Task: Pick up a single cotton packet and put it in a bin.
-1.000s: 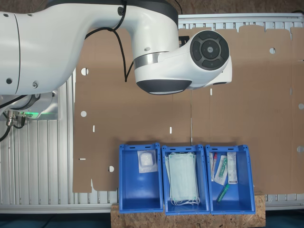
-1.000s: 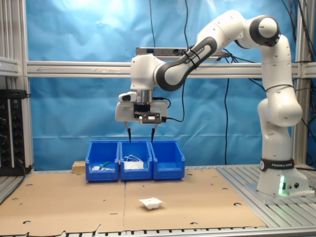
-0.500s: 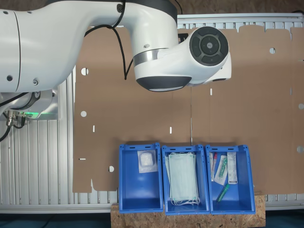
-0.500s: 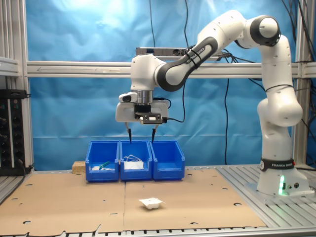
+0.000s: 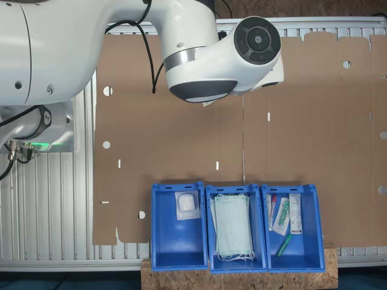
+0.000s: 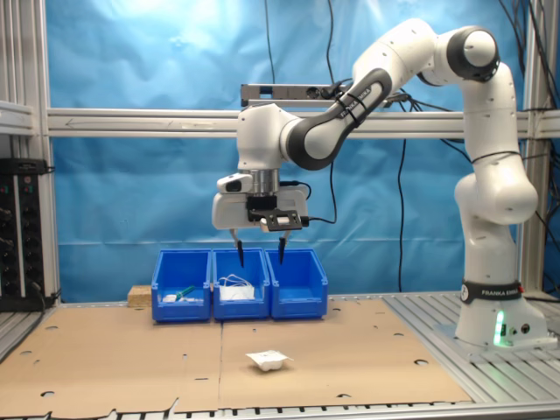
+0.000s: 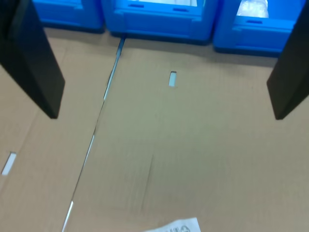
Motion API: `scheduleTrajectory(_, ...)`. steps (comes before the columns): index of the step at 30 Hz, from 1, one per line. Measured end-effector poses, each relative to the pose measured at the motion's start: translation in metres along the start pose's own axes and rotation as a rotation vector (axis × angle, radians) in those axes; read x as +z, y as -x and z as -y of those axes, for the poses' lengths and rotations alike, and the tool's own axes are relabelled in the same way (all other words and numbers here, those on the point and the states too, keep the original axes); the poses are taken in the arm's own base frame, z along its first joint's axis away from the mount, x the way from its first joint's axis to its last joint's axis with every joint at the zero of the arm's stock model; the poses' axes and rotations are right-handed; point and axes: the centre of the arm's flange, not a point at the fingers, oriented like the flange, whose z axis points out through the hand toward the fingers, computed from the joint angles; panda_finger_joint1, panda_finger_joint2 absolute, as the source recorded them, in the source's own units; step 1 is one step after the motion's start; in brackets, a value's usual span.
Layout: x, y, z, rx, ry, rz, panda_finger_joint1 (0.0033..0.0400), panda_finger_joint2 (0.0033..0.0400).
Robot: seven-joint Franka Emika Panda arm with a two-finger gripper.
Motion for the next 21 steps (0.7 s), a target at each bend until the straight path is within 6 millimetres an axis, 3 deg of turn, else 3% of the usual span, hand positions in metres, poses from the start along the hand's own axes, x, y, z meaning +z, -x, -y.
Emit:
scheduleTrajectory(12,0.014,-0.016,0.015,-0.114,-0.005,-0.004,0.04,0.04)
scheduleTrajectory(21,0.052,-0.024,0.014,-0.163,-0.024,-0.011,0.04,0.04)
